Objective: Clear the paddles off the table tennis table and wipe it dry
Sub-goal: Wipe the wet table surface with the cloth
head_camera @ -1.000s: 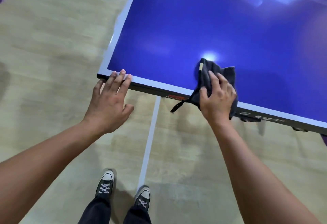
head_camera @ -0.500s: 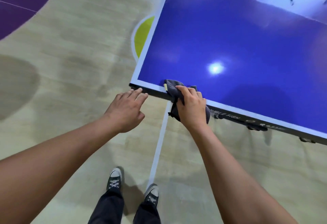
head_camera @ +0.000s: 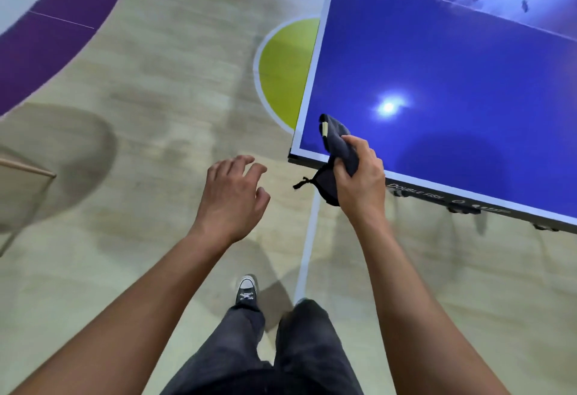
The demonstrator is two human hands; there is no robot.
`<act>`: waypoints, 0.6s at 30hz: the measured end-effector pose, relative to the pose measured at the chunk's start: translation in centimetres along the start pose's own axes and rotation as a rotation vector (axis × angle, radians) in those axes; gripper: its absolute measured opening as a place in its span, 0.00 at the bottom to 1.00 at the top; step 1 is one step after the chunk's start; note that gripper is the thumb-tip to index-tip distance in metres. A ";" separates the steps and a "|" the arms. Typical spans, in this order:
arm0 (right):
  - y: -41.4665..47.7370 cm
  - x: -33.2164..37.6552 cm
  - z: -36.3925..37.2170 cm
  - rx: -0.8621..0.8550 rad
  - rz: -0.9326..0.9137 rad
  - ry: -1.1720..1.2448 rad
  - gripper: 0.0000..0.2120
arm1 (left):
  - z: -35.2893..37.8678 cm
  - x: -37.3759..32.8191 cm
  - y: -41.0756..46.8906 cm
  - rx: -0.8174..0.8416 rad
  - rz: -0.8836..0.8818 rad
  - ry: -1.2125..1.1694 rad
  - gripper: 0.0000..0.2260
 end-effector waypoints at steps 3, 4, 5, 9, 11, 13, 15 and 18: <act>-0.3 2.6 0.5 -0.011 -0.006 0.032 0.19 | -3.1 1.4 0.0 -0.052 0.014 -0.016 0.16; -0.2 3.4 0.8 -0.011 -0.014 0.037 0.19 | -3.9 1.8 0.3 -0.066 0.018 -0.015 0.16; 0.0 4.3 1.1 -0.012 -0.017 0.041 0.19 | -4.9 2.3 0.7 -0.076 0.022 -0.012 0.16; 1.7 7.9 3.1 -0.011 -0.046 0.083 0.19 | -8.2 4.6 3.7 -0.148 0.028 -0.014 0.15; 4.0 10.0 4.3 -0.031 -0.055 0.107 0.19 | -9.2 5.8 6.6 -0.167 0.023 -0.025 0.14; 6.9 11.9 5.7 -0.033 -0.042 0.127 0.19 | -10.0 6.6 10.4 -0.173 0.025 -0.031 0.14; 10.0 13.9 7.2 -0.025 -0.047 0.151 0.19 | -10.8 7.0 14.4 -0.183 0.046 -0.027 0.14; 15.0 16.9 8.8 -0.027 -0.066 0.190 0.19 | -12.3 7.9 20.1 -0.184 0.091 -0.007 0.14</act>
Point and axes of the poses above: each hand's wrist, its own y-axis towards the middle knuckle, its own z-axis out of the palm, x = y × z, the point moved 10 cm from there along y, towards the middle knuckle, and after that the axes turned 9 degrees about z, right-handed, at the moved point
